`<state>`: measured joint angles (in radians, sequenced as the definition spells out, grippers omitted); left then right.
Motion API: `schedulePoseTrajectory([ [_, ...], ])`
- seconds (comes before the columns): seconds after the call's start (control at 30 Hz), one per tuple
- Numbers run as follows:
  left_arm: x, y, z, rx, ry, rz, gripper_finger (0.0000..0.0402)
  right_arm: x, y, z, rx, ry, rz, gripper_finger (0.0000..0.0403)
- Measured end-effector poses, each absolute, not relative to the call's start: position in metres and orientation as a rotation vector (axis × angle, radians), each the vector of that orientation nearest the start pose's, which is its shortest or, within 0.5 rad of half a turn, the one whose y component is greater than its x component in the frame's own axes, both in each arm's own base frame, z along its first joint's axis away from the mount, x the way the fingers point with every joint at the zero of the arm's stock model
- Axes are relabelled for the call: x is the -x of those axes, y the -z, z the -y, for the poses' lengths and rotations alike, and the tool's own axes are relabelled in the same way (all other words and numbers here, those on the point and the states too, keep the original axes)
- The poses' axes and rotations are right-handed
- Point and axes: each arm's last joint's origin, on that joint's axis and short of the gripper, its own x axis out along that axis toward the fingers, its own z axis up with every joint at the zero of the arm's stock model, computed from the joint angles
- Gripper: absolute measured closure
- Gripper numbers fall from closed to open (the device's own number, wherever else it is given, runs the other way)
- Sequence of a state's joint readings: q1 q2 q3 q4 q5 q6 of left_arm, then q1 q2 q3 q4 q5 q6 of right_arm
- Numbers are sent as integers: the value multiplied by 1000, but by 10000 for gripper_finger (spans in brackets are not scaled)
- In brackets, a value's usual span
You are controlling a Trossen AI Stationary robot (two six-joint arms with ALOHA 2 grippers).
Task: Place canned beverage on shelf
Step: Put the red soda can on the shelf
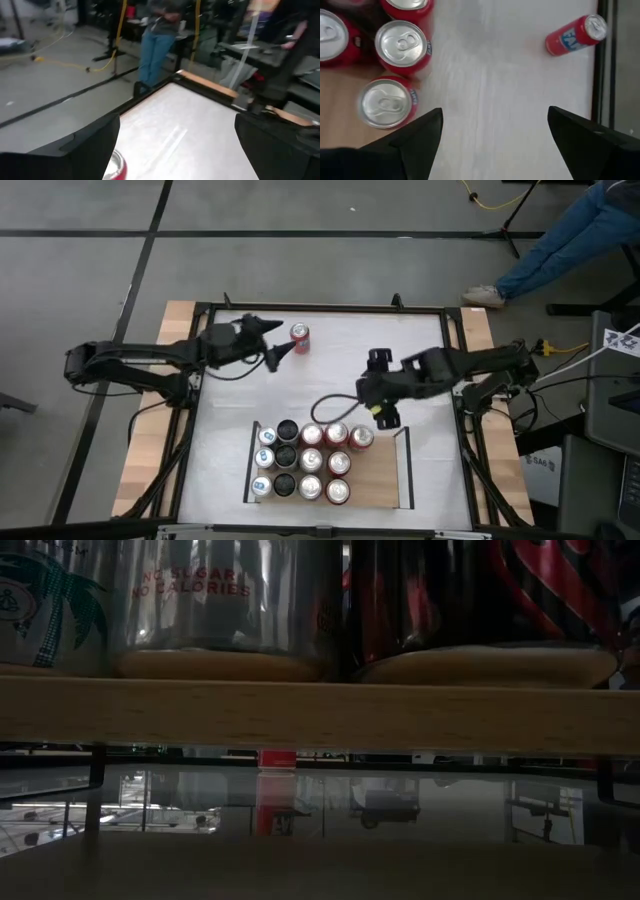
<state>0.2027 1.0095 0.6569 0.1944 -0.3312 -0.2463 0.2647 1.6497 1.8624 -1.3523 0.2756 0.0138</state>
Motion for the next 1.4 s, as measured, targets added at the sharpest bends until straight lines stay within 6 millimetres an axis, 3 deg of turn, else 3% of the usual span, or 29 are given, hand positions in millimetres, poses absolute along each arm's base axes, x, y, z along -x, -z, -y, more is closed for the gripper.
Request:
schedulePoseTrajectory([
  [0.3, -267, -272, -100, 266, -689, -247, 12, -315, -368, -28, 274, -40, -1116, 54],
  [0.63, -299, -250, -133, 385, -811, -468, 12, -319, -361, 7, 189, -94, -1110, 54],
  [1.03, -302, -246, -139, 431, -923, -629, 12, -321, -362, 13, 226, -107, -1085, 54],
  [1.4, -300, -245, -140, 485, -929, -631, 12, -321, -362, 13, 247, -120, -1084, 54],
])
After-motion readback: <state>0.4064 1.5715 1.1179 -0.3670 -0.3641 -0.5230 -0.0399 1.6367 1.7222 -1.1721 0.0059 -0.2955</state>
